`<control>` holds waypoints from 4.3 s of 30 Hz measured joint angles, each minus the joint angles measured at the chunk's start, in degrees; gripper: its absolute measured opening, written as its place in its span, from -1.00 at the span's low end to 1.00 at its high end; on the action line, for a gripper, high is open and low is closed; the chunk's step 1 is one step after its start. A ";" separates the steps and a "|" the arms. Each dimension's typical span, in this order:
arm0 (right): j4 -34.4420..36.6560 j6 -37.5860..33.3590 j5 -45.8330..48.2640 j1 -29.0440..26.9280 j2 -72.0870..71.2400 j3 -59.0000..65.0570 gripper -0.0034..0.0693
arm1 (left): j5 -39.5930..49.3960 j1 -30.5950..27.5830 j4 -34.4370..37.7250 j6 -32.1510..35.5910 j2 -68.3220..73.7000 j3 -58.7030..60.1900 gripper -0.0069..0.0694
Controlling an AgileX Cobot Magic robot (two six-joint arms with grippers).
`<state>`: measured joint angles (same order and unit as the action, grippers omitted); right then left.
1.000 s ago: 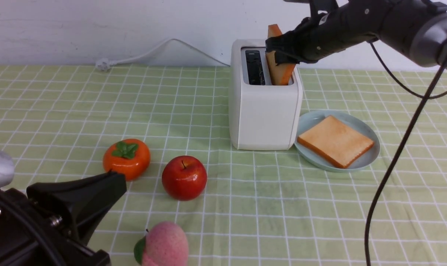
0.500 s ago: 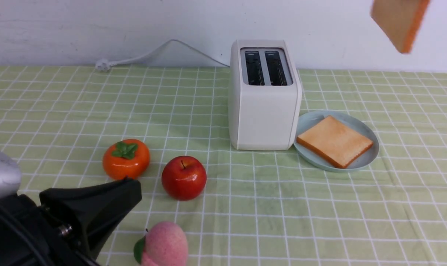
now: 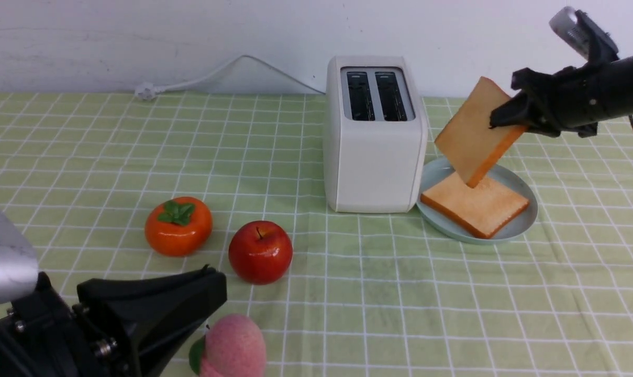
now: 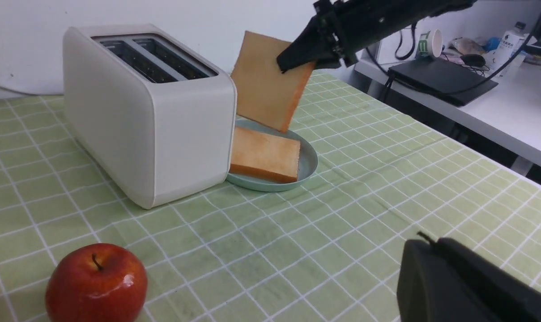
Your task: Take toasted bread from bread machine on green coffee tablecloth place on plate.
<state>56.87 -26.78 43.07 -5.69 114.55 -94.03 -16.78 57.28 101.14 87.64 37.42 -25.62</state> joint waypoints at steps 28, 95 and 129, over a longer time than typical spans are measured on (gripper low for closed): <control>-42.73 24.79 13.63 -2.79 -16.12 -0.45 0.06 | -0.67 0.00 -0.06 0.58 -0.05 0.00 -0.84; -56.26 34.60 -20.95 7.06 -115.59 95.04 -0.96 | -2.95 0.00 -0.12 -0.38 -25.33 10.28 -0.75; -56.43 34.62 -20.88 7.06 -115.59 95.04 -0.90 | 10.66 0.00 -53.44 -40.88 -25.33 10.88 -0.85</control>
<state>0.44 7.84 22.20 1.38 -1.04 1.01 -6.12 57.28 47.69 46.76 12.09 -14.74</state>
